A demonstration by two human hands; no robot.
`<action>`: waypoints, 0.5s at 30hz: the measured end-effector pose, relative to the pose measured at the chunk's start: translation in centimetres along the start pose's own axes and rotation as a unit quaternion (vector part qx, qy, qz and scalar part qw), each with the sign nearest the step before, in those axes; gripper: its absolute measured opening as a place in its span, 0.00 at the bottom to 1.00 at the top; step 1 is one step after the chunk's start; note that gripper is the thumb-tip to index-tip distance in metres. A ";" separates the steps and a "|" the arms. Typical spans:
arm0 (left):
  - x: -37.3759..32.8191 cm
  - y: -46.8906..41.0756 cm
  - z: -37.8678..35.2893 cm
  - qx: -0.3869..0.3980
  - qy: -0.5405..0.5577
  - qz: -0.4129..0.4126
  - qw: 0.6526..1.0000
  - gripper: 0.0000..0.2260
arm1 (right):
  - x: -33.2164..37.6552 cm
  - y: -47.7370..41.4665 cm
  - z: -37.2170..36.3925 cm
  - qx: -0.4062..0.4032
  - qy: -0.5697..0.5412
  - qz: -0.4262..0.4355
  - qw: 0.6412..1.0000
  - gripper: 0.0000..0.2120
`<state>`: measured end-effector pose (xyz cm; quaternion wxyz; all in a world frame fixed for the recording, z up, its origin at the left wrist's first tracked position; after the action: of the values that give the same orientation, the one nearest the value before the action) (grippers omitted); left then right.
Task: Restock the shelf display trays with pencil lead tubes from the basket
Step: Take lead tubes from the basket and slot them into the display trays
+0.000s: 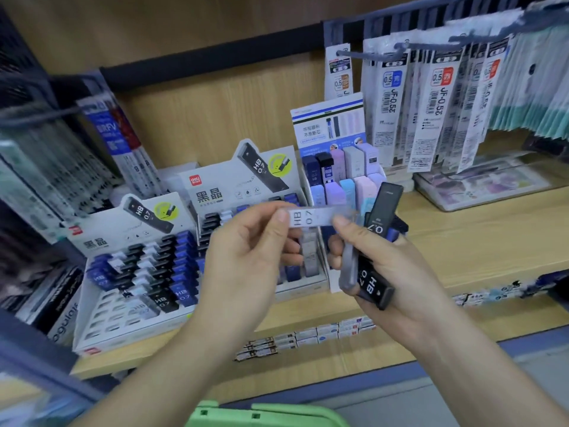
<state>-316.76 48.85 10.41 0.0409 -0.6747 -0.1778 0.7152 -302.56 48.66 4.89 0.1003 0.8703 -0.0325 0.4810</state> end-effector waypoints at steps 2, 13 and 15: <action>-0.2 -0.5 1.6 0.016 -0.021 0.008 1.000 0.08 | -0.3 0.3 -0.9 0.025 0.043 0.013 0.999 0.07; -2.3 -1.2 17.7 -0.087 -0.200 -0.064 0.974 0.10 | -8.5 4.5 -8.6 0.127 0.106 -0.150 0.975 0.08; -3.0 -2.1 22.1 -0.146 -0.331 -0.125 0.924 0.11 | -9.9 5.4 -9.6 0.144 0.127 -0.164 0.968 0.06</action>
<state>-338.50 45.47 14.52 -0.0299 -0.3699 -0.3663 0.8533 -316.66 45.01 2.25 0.0551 0.8007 0.1931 0.5644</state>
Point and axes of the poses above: each hand's wrist, its own y-axis away from the middle knuckle, its own z-axis out of the back of the hand, x = y × z, the point moved 7 cm from there along -y, towards the middle knuckle, and after that the axes turned 11 degrees about -x, right-handed, at the moved point
